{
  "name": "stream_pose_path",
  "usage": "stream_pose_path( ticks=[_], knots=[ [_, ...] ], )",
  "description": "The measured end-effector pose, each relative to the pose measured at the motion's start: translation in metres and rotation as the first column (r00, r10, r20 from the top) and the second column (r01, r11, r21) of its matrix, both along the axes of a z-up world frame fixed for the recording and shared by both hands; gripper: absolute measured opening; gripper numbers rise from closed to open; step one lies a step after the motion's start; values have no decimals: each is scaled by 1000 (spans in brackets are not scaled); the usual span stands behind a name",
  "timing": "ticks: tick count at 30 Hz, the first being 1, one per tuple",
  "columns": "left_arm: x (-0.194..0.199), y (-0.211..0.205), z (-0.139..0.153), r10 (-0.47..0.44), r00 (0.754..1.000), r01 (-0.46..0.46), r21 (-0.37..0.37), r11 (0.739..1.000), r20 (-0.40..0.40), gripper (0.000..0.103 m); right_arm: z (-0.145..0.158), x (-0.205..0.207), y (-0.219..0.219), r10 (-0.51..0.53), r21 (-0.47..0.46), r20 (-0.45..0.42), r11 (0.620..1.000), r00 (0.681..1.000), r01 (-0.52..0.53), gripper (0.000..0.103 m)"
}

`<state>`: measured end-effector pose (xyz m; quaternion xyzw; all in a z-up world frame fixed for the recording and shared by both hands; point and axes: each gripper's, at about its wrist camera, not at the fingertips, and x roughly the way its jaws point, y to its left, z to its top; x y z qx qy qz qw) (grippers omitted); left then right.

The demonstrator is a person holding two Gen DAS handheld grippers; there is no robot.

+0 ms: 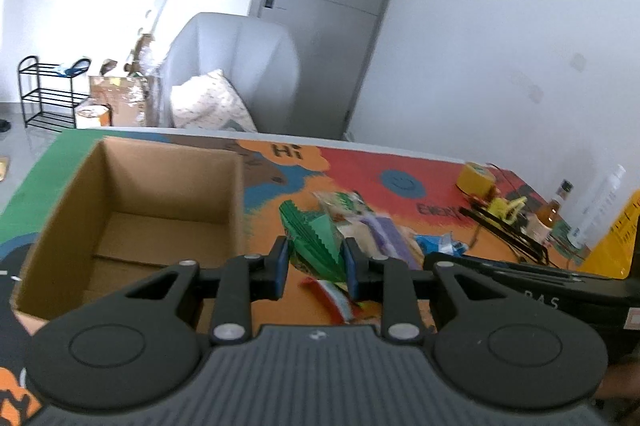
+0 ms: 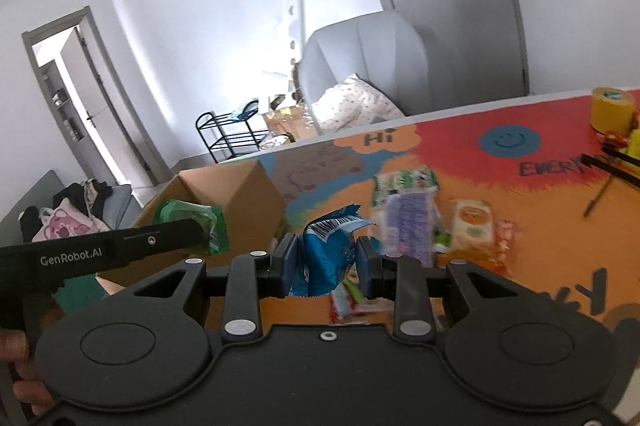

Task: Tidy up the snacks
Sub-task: 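Lift and carry the green wrapper and blue bag with both tools over the box, then open both tools to drop the green wrapper and blue bag into the box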

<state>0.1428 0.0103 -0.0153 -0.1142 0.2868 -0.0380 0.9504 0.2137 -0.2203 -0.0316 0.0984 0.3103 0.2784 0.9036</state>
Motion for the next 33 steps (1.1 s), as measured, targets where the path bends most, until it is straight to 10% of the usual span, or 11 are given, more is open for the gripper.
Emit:
stream_pose_path(
  ticks=[25,33],
  knots=[
    [-8,99,-4,240,970,-241,-13,971,-40,31,23,8,89,144,6,34,990,989,-144,29],
    [-21,105,2,270,963,-270,-13,963,-25,72,24,11,111,195,30,19,980,981,-196,29]
  ],
)
